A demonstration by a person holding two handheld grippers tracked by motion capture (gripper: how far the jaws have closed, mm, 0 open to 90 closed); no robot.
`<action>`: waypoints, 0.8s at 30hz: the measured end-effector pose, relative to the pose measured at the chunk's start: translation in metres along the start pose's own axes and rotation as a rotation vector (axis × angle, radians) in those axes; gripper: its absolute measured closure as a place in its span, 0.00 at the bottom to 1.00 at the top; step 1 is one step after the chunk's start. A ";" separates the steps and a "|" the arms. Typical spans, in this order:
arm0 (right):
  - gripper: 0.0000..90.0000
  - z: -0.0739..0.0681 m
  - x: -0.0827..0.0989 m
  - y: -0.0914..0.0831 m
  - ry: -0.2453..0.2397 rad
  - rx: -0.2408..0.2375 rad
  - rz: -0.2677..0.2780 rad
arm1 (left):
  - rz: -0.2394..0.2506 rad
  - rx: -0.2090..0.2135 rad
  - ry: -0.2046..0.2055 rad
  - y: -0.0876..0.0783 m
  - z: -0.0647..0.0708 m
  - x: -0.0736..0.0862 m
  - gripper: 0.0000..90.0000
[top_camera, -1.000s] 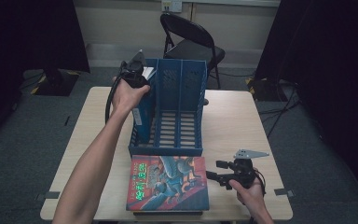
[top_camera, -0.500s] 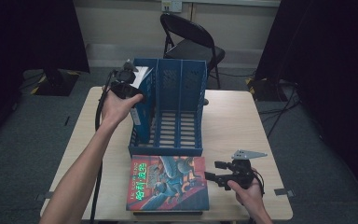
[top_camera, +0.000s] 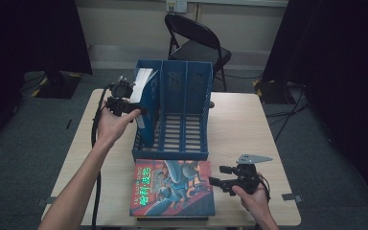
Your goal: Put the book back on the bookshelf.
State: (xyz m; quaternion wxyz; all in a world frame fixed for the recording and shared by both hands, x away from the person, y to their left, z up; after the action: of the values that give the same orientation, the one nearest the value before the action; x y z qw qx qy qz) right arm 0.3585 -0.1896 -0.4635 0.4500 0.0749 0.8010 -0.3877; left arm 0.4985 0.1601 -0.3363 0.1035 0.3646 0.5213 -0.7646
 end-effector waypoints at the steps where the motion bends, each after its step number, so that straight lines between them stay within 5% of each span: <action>1: 0.27 0.000 0.000 0.001 0.002 0.002 -0.005 | 0.007 0.009 0.018 0.002 -0.001 0.005 0.52; 9: 0.27 -0.001 0.001 0.002 -0.003 -0.002 -0.008 | 0.057 0.007 0.049 0.005 0.000 0.014 0.54; 18: 0.27 -0.002 0.001 0.005 -0.003 -0.002 -0.016 | 0.053 0.010 0.078 0.004 -0.001 0.013 0.55; 24: 0.27 -0.002 0.002 0.005 -0.004 -0.003 -0.017 | 0.104 0.054 0.033 0.005 -0.005 0.022 0.52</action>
State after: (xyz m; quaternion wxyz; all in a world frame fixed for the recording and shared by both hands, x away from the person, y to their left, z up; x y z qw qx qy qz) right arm 0.3581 -0.1850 -0.4672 0.4485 0.0666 0.8013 -0.3902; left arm 0.4882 0.1670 -0.3556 0.1249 0.4064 0.4825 -0.7658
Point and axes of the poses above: each handheld gripper's, and its own axes: y roughly forward along the jaws, x roughly out of its underside, z roughly to its right, the point moved 4 cm from there along y, roughly forward along the jaws, and after that the axes turned 5 degrees about x, right-handed, at the moved point
